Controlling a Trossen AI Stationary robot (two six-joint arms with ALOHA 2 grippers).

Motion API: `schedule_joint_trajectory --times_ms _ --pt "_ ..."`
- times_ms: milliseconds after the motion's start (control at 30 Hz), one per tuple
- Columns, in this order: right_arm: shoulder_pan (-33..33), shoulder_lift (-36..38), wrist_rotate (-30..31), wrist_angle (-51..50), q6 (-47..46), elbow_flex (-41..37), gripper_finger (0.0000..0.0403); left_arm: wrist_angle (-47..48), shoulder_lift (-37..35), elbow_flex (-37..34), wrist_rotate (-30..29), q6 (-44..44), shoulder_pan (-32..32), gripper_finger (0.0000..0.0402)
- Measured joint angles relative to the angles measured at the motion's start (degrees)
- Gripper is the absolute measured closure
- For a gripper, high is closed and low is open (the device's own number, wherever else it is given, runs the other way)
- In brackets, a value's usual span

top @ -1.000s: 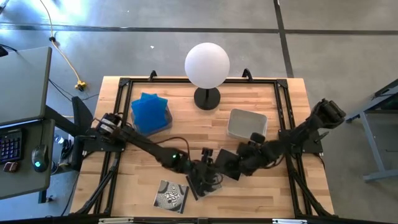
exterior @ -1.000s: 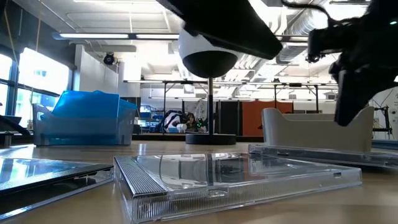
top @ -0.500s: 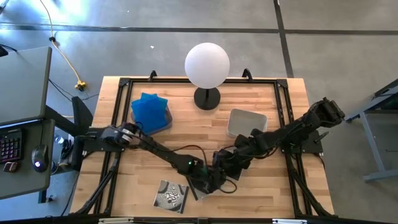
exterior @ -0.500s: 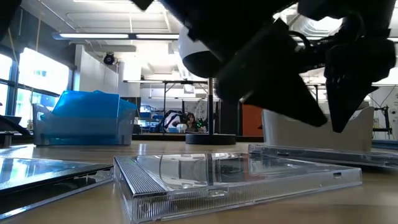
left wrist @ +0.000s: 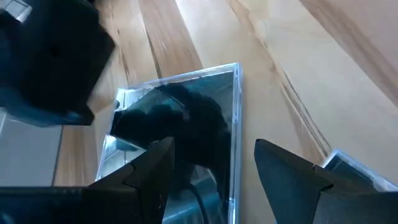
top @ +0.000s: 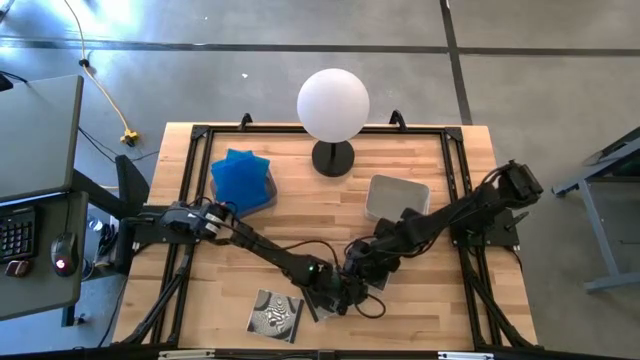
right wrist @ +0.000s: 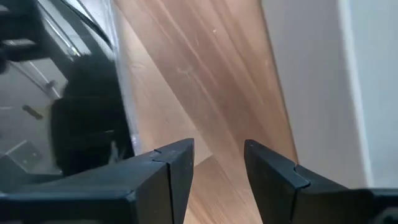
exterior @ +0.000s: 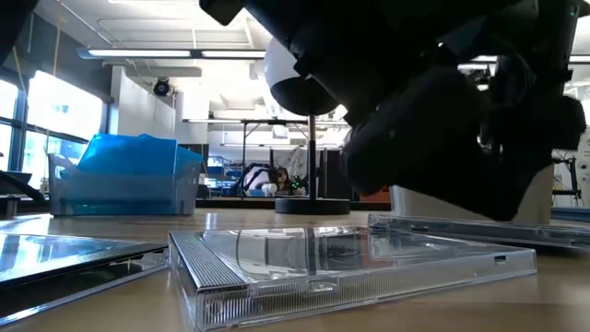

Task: Pick & place jewel cases by type
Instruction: Put the top black cd case into the gray bin

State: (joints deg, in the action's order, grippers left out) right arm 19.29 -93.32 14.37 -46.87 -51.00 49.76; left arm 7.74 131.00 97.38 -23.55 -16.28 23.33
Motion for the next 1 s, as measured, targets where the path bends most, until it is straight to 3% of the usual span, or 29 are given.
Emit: schedule_joint_trajectory --times_ms 500,867,1000 --pt "-0.1 -3.0 -0.7 3.0 1.1 0.0 0.0266 1.4 2.0 0.0 -1.3 0.1 -0.1 0.0184" --pt "-0.2 -3.0 -5.5 11.1 7.7 0.0 0.0266 1.4 2.3 0.0 -11.5 -1.5 -1.1 0.0184" --pt "-0.2 -3.0 -6.5 11.5 7.9 0.0 0.0266 1.7 2.4 1.3 -12.7 -1.5 -1.3 0.0184"
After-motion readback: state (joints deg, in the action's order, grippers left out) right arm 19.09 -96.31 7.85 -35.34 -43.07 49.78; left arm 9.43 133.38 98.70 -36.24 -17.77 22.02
